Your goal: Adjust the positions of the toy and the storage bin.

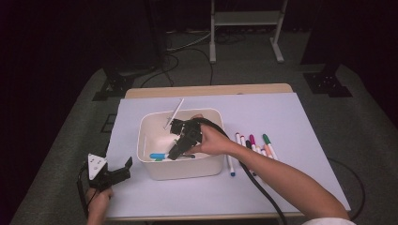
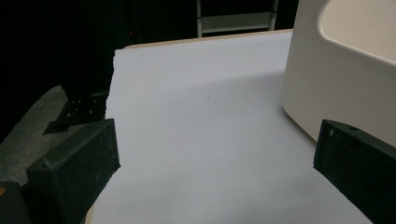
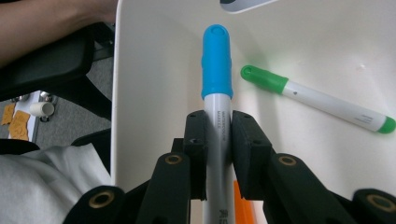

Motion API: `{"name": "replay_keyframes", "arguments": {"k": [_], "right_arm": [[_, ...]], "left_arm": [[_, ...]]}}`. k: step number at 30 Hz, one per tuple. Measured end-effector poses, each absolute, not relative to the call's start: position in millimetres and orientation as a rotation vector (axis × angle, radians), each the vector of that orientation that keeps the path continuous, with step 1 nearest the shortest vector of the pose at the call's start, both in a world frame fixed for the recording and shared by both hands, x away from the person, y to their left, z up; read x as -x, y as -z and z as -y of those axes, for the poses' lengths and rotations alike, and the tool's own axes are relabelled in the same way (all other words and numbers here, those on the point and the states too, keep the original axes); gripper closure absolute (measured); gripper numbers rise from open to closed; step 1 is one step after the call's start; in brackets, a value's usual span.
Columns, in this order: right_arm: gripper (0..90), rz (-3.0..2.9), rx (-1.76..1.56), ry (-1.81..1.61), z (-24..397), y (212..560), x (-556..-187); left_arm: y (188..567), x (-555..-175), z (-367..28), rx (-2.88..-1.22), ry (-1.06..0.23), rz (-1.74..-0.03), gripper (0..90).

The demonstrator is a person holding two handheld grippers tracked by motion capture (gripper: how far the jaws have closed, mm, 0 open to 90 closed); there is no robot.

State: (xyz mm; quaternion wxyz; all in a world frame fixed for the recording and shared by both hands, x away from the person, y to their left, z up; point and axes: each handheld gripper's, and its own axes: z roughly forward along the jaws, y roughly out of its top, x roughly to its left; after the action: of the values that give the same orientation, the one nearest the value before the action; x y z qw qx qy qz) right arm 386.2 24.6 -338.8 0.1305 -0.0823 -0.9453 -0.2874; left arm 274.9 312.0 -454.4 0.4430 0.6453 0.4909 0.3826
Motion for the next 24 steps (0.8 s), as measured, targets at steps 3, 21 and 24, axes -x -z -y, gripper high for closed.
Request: {"name": "replay_keyframes", "arguments": {"k": [3, 21, 24], "right_arm": [[75.8, 2.752, 0.237, 0.804, -29.0, 342.8, -385.7], [59.6, 2.733, 0.317, 0.920, 8.4, 314.6, -386.8], [58.7, 2.731, 0.336, 0.973, 24.3, 306.4, -385.6]], "left_arm": [[454.4, -274.9, -312.1, -1.600, -0.948, -1.216, 0.0], [454.7, -274.9, -311.5, -1.598, -0.954, -1.214, 0.0], [454.7, -274.8, -311.3, -1.600, -0.956, -1.213, 0.0]]}}
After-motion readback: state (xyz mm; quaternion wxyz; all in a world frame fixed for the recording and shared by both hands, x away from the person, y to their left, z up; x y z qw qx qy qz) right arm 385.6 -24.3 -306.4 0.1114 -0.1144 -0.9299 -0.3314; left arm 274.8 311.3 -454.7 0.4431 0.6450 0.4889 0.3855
